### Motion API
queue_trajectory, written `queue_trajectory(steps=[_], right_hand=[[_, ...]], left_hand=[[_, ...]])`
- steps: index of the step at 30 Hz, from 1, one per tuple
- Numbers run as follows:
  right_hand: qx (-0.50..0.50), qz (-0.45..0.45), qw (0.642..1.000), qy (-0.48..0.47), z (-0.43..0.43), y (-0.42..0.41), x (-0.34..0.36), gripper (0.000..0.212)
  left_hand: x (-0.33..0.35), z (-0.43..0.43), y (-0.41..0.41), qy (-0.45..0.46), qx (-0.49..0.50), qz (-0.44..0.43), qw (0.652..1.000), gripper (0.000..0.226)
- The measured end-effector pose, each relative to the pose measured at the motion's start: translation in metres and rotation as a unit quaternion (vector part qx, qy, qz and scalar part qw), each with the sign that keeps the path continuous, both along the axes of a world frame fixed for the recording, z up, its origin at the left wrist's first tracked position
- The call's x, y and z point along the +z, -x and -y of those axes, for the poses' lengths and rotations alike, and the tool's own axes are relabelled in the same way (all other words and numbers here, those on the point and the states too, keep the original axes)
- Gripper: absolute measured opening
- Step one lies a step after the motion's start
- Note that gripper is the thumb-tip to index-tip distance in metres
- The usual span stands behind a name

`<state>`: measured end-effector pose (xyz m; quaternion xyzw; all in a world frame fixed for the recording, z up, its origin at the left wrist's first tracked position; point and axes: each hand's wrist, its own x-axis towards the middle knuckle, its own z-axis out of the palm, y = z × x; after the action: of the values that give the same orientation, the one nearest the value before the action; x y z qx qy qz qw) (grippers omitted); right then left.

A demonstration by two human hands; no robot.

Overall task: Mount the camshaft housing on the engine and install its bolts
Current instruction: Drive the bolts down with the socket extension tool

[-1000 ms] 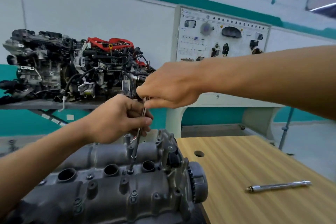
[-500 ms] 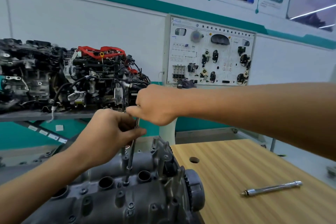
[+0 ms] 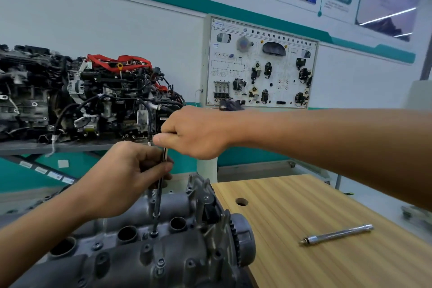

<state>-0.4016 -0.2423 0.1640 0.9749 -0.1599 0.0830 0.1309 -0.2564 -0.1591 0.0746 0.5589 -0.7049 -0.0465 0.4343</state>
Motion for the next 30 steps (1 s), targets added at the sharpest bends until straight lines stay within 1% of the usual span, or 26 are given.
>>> queue_trajectory(steps=[2,4,6,7,8,9,10,11,12,13,14,15,16,17,18,19,21,23,24,25,26,28,29,30], right_hand=[[-0.009,0.009,1.000,0.014,-0.001,0.001,-0.004,0.051],[-0.029,0.005,0.999,0.027,-0.005,0.000,-0.005,0.048],[-0.059,0.004,0.998,0.031,-0.011,-0.003,-0.003,0.037],[-0.070,0.005,0.997,0.033,-0.015,-0.004,-0.002,0.032],[-0.077,0.001,0.996,0.041,-0.016,-0.006,-0.001,0.032],[-0.081,-0.003,0.996,0.039,-0.018,-0.007,0.000,0.038],[-0.081,-0.009,0.996,0.030,-0.019,-0.009,0.001,0.047],[-0.076,-0.002,0.997,0.012,-0.020,-0.010,0.003,0.052],[-0.075,0.005,0.997,0.002,-0.021,-0.011,0.004,0.055],[-0.078,0.007,0.997,0.003,-0.022,-0.014,0.005,0.057],[-0.084,0.005,0.996,0.007,-0.023,-0.016,0.005,0.057],[-0.087,0.001,0.996,0.012,-0.024,-0.018,0.005,0.056],[-0.092,-0.007,0.996,0.018,-0.025,-0.020,0.004,0.054],[-0.098,-0.013,0.995,0.020,-0.026,-0.022,0.004,0.053],[-0.103,-0.014,0.994,0.016,-0.028,-0.024,0.003,0.052],[-0.108,-0.015,0.994,0.013,-0.030,-0.027,0.002,0.052],[-0.114,-0.011,0.993,0.023,-0.030,-0.032,0.000,0.052],[-0.116,-0.003,0.993,0.033,-0.028,-0.032,-0.002,0.052],[-0.114,0.003,0.993,0.032,-0.026,-0.032,-0.001,0.051],[-0.111,0.011,0.993,0.029,-0.025,-0.032,0.001,0.049],[-0.106,0.019,0.994,0.024,-0.024,-0.033,0.003,0.045],[-0.089,0.032,0.995,0.000,-0.025,-0.037,0.007,0.036],[-0.081,0.035,0.996,-0.017,-0.026,-0.038,0.008,0.031],[-0.075,0.034,0.996,-0.028,-0.027,-0.038,0.009,0.028]], left_hand=[[0.001,0.000,0.003,0.006,0.015,0.041,0.999,0.012],[0.002,-0.003,0.007,0.016,0.031,0.092,0.995,0.012],[0.004,-0.005,0.007,0.024,0.060,0.154,0.986,0.016],[0.007,-0.007,0.006,0.014,0.075,0.185,0.980,0.018],[0.010,-0.008,0.003,-0.013,0.087,0.208,0.974,0.019],[0.011,-0.012,-0.004,-0.052,0.103,0.215,0.970,0.018],[0.013,-0.020,-0.011,-0.097,0.118,0.201,0.968,0.023],[0.012,-0.033,-0.017,-0.123,0.134,0.160,0.970,0.035],[0.009,-0.048,-0.021,-0.113,0.146,0.097,0.978,0.051],[0.004,-0.065,-0.023,-0.060,0.166,0.022,0.984,0.065],[-0.002,-0.078,-0.023,0.002,0.183,-0.044,0.982,0.071],[-0.007,-0.086,-0.023,0.043,0.189,-0.089,0.977,0.069],[-0.008,-0.088,-0.023,0.054,0.186,-0.112,0.975,0.061],[-0.007,-0.083,-0.022,0.043,0.183,-0.121,0.975,0.051],[-0.004,-0.076,-0.023,0.019,0.189,-0.110,0.976,0.040],[0.002,-0.068,-0.024,-0.019,0.189,-0.084,0.978,0.039],[0.009,-0.056,-0.029,-0.112,0.143,-0.023,0.983,0.046],[0.016,-0.051,-0.028,-0.203,0.096,0.019,0.974,0.047],[0.018,-0.052,-0.028,-0.214,0.094,0.031,0.972,0.045],[0.015,-0.056,-0.031,-0.191,0.110,0.030,0.975,0.043],[0.010,-0.063,-0.034,-0.136,0.137,0.000,0.981,0.040],[-0.008,-0.080,-0.031,-0.019,0.179,-0.107,0.978,0.034],[-0.017,-0.087,-0.026,0.010,0.180,-0.144,0.973,0.031],[-0.025,-0.090,-0.020,0.013,0.180,-0.153,0.972,0.029]])
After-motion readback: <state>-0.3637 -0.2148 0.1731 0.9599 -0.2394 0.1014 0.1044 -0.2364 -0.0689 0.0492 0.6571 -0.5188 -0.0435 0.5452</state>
